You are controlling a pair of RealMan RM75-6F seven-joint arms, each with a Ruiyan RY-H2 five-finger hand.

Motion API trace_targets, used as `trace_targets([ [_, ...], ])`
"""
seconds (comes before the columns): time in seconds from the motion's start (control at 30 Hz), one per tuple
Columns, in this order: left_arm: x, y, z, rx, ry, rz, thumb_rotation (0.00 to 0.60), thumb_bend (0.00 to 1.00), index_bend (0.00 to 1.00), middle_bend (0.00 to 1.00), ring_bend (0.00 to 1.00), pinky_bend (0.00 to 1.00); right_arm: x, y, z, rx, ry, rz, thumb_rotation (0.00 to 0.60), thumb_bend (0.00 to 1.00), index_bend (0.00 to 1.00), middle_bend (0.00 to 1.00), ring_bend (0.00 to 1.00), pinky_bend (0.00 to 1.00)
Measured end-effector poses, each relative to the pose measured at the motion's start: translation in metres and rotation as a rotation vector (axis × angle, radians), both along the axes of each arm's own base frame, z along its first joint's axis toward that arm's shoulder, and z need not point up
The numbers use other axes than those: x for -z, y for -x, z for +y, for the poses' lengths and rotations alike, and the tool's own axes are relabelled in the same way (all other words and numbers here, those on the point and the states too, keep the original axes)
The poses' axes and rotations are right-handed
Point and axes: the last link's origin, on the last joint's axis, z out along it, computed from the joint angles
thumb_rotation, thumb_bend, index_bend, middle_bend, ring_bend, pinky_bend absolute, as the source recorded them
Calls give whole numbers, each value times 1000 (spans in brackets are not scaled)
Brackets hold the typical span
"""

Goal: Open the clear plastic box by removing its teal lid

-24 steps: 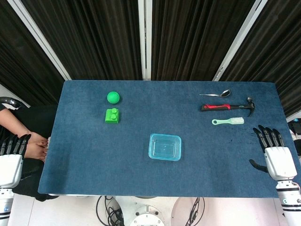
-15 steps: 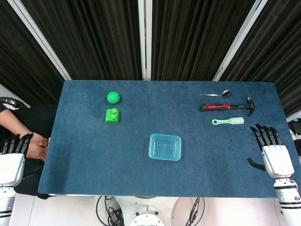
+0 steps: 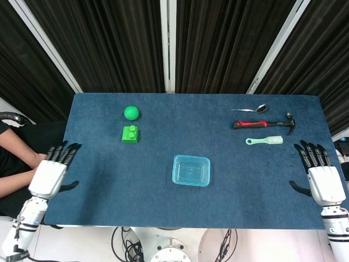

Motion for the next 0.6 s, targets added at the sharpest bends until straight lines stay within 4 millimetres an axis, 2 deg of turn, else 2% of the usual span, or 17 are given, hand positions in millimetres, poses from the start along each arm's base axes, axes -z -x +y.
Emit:
trace_targets([
  [0.1, 23, -28, 18, 90, 100, 5, 600, 0, 60, 76, 0, 33, -2, -3, -1, -13, 3, 0, 600, 45, 0, 19, 0, 0],
  [0.23, 64, -74, 38, 220, 247, 23, 600, 0, 60, 76, 0, 33, -2, -3, -1, -13, -3, 5, 600, 45, 0, 17, 0, 0],
  [0.43, 119, -132, 46, 355, 398, 1, 600, 0, 60, 71, 0, 27, -2, 0, 1, -4, -5, 5, 600, 44, 0, 14, 0, 0],
  [0.6, 151, -163, 51, 409, 477, 10, 600, 0, 59, 58, 0, 20, -3, 3, 5, 2, 2, -1, 600, 45, 0, 14, 0, 0],
])
